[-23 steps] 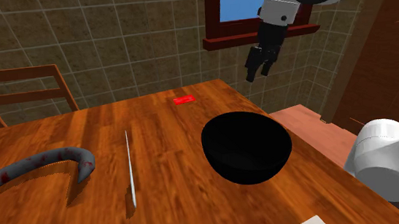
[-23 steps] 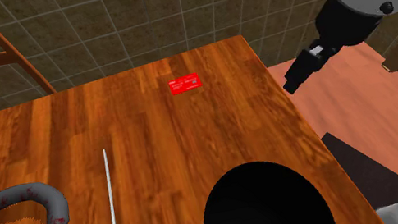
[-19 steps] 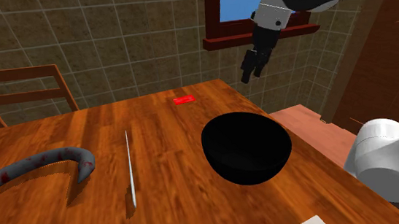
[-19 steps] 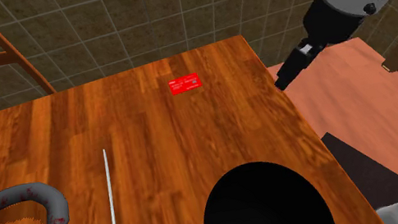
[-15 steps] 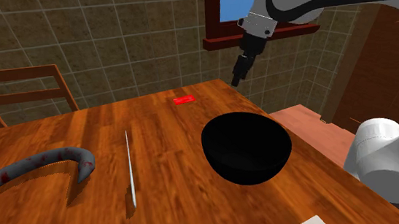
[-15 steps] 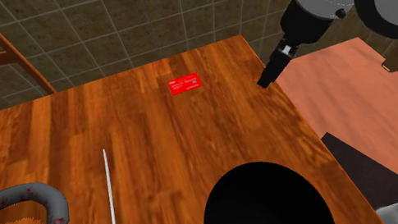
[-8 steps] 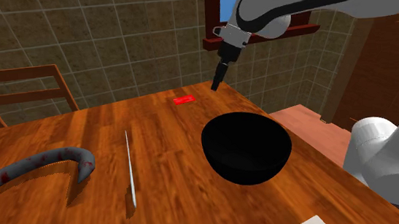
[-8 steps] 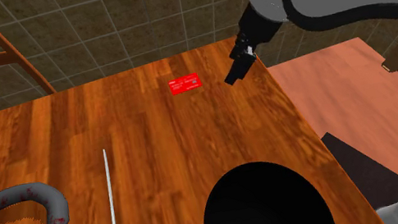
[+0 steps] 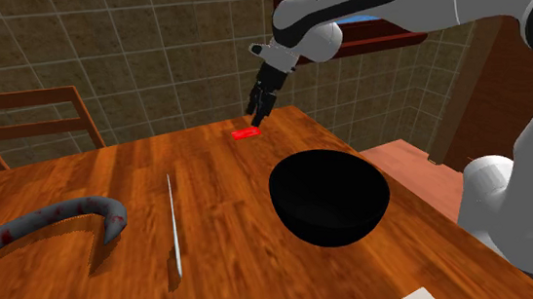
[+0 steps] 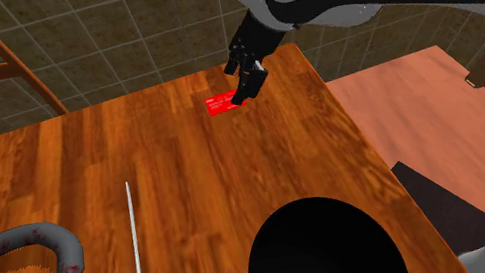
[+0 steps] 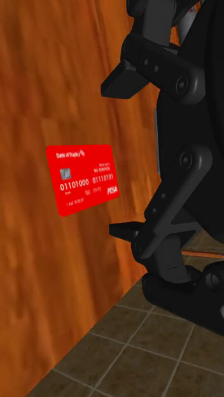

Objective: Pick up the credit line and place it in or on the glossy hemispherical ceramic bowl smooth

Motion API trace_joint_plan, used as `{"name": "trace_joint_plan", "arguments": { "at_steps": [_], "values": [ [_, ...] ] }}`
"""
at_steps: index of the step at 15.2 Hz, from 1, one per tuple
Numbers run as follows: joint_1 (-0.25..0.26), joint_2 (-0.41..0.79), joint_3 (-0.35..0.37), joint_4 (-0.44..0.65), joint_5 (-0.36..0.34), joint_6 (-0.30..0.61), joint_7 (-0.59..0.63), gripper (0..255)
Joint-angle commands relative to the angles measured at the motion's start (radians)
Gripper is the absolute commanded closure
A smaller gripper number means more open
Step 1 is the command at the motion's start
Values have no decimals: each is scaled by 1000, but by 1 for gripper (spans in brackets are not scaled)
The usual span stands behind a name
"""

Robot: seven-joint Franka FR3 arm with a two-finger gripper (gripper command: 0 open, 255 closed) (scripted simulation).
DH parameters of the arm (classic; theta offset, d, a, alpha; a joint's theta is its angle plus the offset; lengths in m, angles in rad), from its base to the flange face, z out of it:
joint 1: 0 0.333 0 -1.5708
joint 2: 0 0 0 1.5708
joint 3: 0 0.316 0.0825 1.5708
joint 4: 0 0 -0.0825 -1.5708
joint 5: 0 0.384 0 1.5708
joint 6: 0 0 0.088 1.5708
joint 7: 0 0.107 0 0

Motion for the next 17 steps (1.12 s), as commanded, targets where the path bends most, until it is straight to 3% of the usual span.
{"name": "trace_joint_plan", "arguments": {
  "at_steps": [1,9,17],
  "values": [
    [18,66,-5,56,72,-10,-127,0],
    [34,137,14,58,136,49,-186,0],
    [35,142,15,56,139,54,-188,0]
  ]
}}
